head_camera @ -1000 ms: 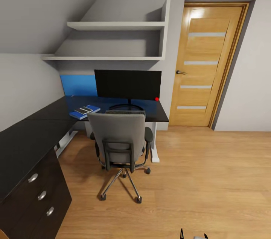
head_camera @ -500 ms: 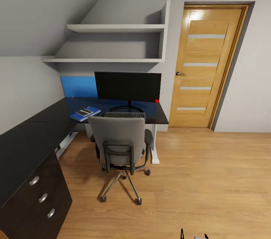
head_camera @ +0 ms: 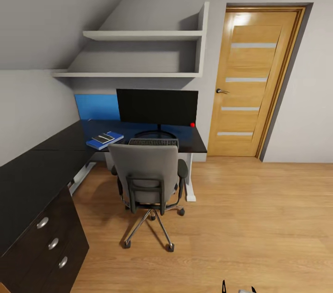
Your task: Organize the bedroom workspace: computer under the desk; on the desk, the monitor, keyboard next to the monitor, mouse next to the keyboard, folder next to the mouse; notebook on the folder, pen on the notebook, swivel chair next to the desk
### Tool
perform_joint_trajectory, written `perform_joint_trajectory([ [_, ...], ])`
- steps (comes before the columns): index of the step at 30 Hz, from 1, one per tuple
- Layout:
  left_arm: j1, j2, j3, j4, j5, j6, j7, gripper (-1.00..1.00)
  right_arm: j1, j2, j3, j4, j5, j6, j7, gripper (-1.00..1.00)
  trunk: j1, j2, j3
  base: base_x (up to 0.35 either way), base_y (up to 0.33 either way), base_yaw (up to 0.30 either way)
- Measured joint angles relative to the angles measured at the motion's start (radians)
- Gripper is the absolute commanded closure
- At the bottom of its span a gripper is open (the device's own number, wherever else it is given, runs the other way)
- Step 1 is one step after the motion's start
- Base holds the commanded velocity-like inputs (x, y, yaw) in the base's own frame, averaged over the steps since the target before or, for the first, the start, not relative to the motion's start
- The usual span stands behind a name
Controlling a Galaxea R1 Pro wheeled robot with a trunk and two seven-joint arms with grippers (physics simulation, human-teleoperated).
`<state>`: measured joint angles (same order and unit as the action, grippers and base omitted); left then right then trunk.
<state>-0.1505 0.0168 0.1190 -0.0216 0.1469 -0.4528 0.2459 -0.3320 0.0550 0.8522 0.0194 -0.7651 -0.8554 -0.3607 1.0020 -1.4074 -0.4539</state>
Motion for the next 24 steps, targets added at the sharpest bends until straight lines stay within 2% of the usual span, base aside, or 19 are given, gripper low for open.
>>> perform_joint_trajectory([
  [24, 0.001, -0.008, 0.001, -0.001, 0.000, 0.003, 0.002, -1.00, 0.000, 0.000, 0.000, 0.000, 0.000, 0.000, 0.000, -1.00, 0.000, 0.000, 0.000, 0.000, 0.000, 0.000],
])
